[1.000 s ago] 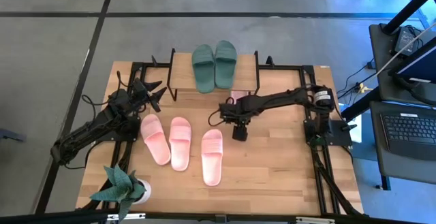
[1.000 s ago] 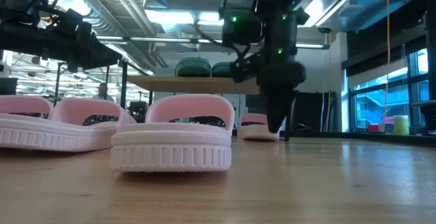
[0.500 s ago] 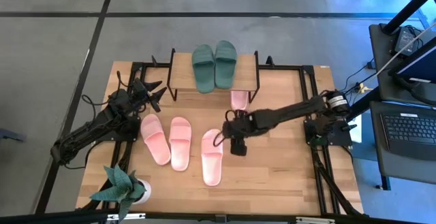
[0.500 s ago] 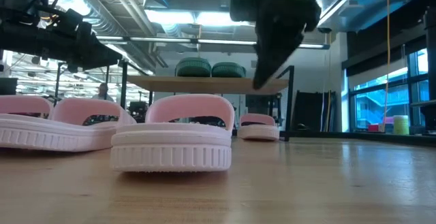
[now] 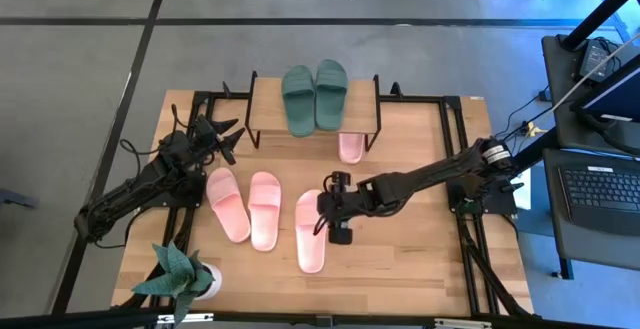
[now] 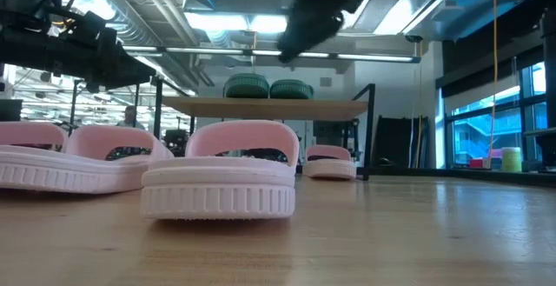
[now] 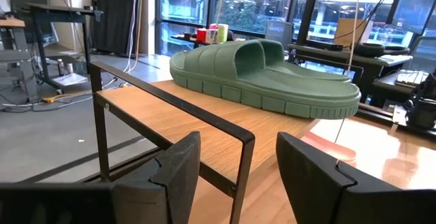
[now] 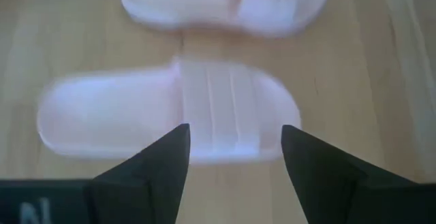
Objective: Pick and place slides into the shelf
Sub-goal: Put the pink slipper under the shelf
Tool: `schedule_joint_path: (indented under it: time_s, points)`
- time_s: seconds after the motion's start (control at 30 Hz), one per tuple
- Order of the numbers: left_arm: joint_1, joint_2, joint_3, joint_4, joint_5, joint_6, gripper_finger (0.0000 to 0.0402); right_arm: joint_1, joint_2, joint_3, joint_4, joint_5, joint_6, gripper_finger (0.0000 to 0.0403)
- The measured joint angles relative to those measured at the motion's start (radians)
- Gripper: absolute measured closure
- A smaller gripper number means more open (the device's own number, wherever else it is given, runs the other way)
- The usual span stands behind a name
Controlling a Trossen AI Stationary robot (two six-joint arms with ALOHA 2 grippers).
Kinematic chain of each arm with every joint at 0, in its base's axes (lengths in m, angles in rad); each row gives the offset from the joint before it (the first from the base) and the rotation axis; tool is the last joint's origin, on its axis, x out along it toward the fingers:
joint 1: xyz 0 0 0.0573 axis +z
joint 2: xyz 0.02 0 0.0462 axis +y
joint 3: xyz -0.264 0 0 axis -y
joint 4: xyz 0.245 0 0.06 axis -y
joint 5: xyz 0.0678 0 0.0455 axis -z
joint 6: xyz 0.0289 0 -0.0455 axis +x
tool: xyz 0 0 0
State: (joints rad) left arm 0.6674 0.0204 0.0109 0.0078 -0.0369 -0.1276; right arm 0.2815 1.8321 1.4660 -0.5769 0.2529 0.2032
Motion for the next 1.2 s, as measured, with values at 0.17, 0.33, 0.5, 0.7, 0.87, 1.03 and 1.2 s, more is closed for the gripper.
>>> schedule_joint_path:
  time_s: [0.17, 0.33, 0.5, 0.7, 0.87, 1.03, 1.2]
  points:
    - [0.000, 0.000, 0.000, 0.000, 0.001, 0.000, 0.0216, 0.023, 0.004, 0.000, 0.090, 0.001, -0.089, 0.0171]
    - [0.000, 0.000, 0.000, 0.000, 0.001, 0.000, 0.0216, 0.047, 0.035, 0.000, 0.133, 0.012, -0.142, 0.0171]
    - [0.000, 0.001, 0.000, 0.001, 0.001, 0.000, 0.0216, 0.046, 0.091, -0.001, 0.127, 0.020, -0.157, 0.0171]
    - [0.000, 0.006, 0.000, 0.000, 0.001, 0.003, 0.0216, 0.049, 0.157, -0.001, 0.132, 0.030, -0.157, 0.0171]
    - [0.000, 0.006, 0.000, 0.000, 0.001, 0.003, 0.0216, 0.057, 0.177, -0.001, 0.098, 0.093, -0.161, 0.0171]
    - [0.000, 0.007, 0.000, 0.000, 0.001, 0.003, 0.0216, 0.063, 0.181, -0.001, 0.080, 0.138, -0.158, 0.0171]
    - [0.000, 0.007, 0.000, 0.000, 0.001, 0.003, 0.0216, 0.064, 0.202, -0.002, 0.075, 0.139, -0.159, 0.0171]
